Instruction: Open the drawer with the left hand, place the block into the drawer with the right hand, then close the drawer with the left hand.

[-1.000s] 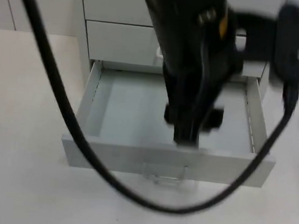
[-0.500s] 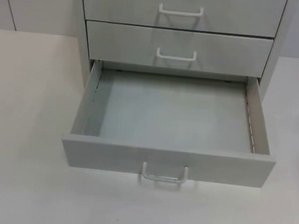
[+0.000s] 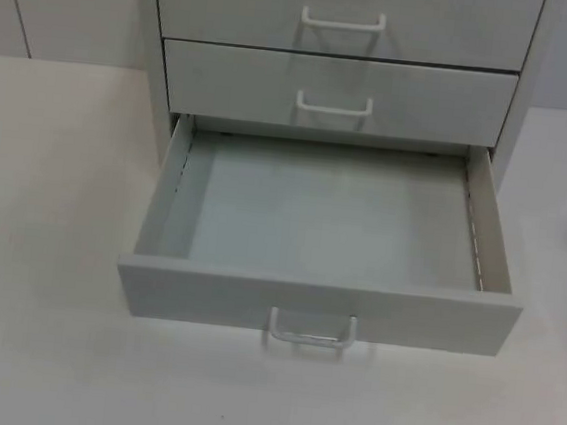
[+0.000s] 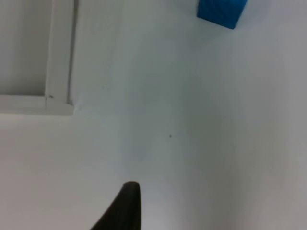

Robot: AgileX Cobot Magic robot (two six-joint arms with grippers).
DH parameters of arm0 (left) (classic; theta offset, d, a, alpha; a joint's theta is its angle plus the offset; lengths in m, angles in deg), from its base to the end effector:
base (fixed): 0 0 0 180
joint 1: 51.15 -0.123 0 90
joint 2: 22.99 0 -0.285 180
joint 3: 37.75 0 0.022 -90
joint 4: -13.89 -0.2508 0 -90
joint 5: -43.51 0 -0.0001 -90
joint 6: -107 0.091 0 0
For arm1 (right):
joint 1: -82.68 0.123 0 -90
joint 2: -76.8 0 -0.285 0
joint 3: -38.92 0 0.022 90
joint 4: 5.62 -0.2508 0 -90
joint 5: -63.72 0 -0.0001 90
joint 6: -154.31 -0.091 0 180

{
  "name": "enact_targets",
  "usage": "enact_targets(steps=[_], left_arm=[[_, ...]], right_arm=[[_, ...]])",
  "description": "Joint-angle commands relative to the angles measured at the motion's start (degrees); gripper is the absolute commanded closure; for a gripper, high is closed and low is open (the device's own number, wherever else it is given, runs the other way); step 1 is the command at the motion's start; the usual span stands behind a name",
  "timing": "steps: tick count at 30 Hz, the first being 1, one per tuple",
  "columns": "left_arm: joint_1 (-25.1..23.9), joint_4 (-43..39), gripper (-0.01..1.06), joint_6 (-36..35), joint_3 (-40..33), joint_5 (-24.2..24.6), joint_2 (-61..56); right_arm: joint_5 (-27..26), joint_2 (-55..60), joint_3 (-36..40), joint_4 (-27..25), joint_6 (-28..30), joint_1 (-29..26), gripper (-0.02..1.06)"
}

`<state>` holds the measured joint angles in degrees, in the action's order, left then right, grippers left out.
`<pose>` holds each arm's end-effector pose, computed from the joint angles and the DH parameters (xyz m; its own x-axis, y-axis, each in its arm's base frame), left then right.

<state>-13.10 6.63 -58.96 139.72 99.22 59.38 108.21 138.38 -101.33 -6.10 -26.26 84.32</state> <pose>0.2166 -0.1575 0.3799 -0.4020 0.7079 -0.5807 0.7216 0.6353 0.2750 0.1656 0.0053 0.2706 -0.8273 -0.0078 -0.5617 -0.0187 0.9997 0.0138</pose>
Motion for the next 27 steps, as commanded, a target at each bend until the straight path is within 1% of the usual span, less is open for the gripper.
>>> enact_targets(steps=[1,2,3,4,6,9,10,12,14,15,16,18,19,21,22,26,27], left_arm=[[-0.2,1.3,0.00,0.0,-0.3,3.0,-0.7],[-0.2,1.4,0.00,0.0,-1.0,3.1,-1.1],[-0.2,1.4,0.00,0.0,-2.6,2.0,-2.1],[-0.2,1.4,0.00,0.0,-2.6,2.0,-2.1],[-0.2,1.3,0.00,-0.2,-7.1,-1.5,-4.2],[-0.3,0.5,0.00,-2.8,-15.8,-7.5,-8.7],[-0.3,0.5,0.00,-2.8,-15.8,-7.5,-8.7],[-1.1,0.6,0.00,-5.0,-21.3,-11.5,-12.2],[-2.4,0.7,0.00,-6.2,-25.4,-14.4,-15.4],[-3.2,0.7,0.00,-6.9,-27.3,-14.8,-17.0],[-3.2,0.7,0.00,-6.9,-27.3,-14.8,-17.0],[-4.3,0.8,0.00,-7.1,-29.9,-15.9,-20.1],[-4.8,0.9,0.00,-7.8,-30.8,-16.2,-21.8],[-4.8,1.0,0.00,-9.0,-31.1,-15.8,-24.8],[-4.8,1.0,0.00,-9.0,-31.1,-15.8,-24.8],[-4.8,2.3,0.00,-9.0,-31.1,-15.5,-29.9],[-4.8,2.3,0.00,-9.0,-31.1,-15.5,-29.9]], right_arm=[[1.7,1.0,-2.3,2.5,-3.9,0.3,-0.01],[3.2,2.1,-3.8,3.7,-5.8,0.3,-0.01],[4.4,3.4,-5.1,4.9,-6.5,0.3,-0.01],[4.4,3.4,-5.1,4.9,-6.5,0.3,-0.01],[5.5,5.9,-7.9,5.0,-6.7,0.3,-0.01],[5.1,10.4,-10.4,5.3,-7.6,0.3,-0.01],[5.1,10.4,-10.4,5.3,-7.6,0.3,-0.01],[4.8,14.1,-11.8,5.3,-8.2,0.3,-0.01],[4.7,17.8,-13.6,6.6,-10.5,0.3,-0.01],[4.6,20.0,-14.4,7.2,-11.5,0.3,-0.01],[4.6,20.0,-14.4,7.2,-11.5,0.3,-0.01],[4.6,24.2,-16.5,9.3,-15.3,0.3,-0.01],[4.4,26.0,-17.6,9.5,-16.4,0.3,-0.01],[3.2,30.0,-19.9,9.6,-17.7,0.3,-0.01],[3.2,30.0,-19.9,9.6,-17.7,0.3,-0.01],[3.4,37.3,-26.0,9.8,-19.5,0.3,-0.01],[3.4,37.3,-26.0,9.8,-19.5,0.3,-0.01]])
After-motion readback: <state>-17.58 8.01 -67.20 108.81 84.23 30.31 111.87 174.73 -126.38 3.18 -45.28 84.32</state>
